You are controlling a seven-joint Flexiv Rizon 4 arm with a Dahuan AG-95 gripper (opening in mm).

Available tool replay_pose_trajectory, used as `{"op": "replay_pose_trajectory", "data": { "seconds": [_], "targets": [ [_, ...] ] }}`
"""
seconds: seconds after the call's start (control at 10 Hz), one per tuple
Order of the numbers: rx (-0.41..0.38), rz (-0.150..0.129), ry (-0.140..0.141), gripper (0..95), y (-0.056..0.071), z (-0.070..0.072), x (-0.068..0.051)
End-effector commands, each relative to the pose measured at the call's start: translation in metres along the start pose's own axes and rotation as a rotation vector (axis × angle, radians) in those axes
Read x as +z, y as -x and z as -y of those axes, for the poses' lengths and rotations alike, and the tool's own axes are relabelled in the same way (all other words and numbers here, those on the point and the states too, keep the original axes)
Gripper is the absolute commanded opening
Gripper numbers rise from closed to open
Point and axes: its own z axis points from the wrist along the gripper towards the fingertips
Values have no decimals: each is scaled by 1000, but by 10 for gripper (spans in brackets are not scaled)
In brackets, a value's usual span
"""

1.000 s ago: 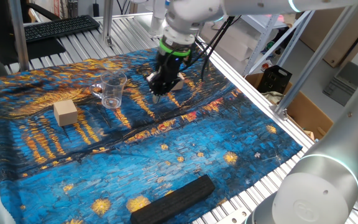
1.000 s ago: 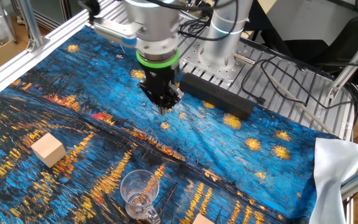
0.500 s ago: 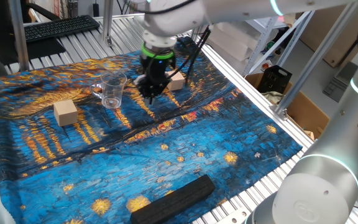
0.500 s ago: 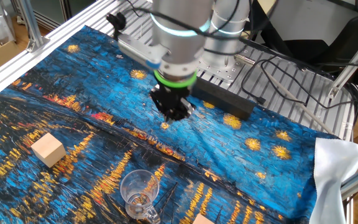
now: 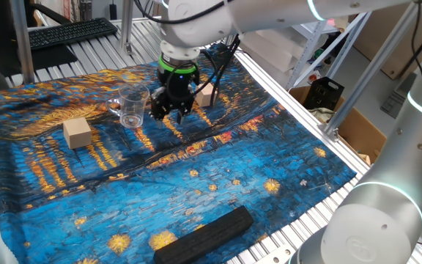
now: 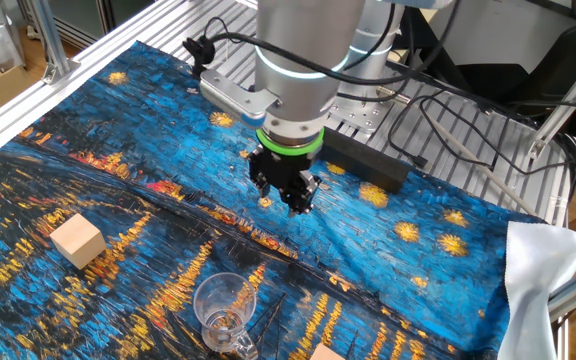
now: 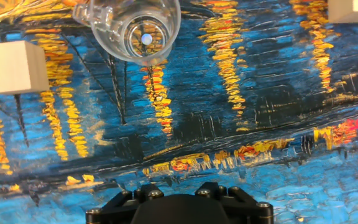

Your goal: Pick up the cup

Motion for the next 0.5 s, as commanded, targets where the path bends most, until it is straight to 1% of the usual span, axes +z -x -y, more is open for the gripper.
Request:
{"op": "replay_pose_trajectory", "data": {
  "seconds": [0.1, 0.3, 0.4, 0.5],
  "targets": [
    [-89, 7, 94, 570, -2, -1, -1],
    [-119, 8, 99, 570, -2, -2, -1],
    [-122, 11, 94, 570, -3, -3, -1],
    [-119, 11, 96, 570, -3, -4, -2]
  ]
}}
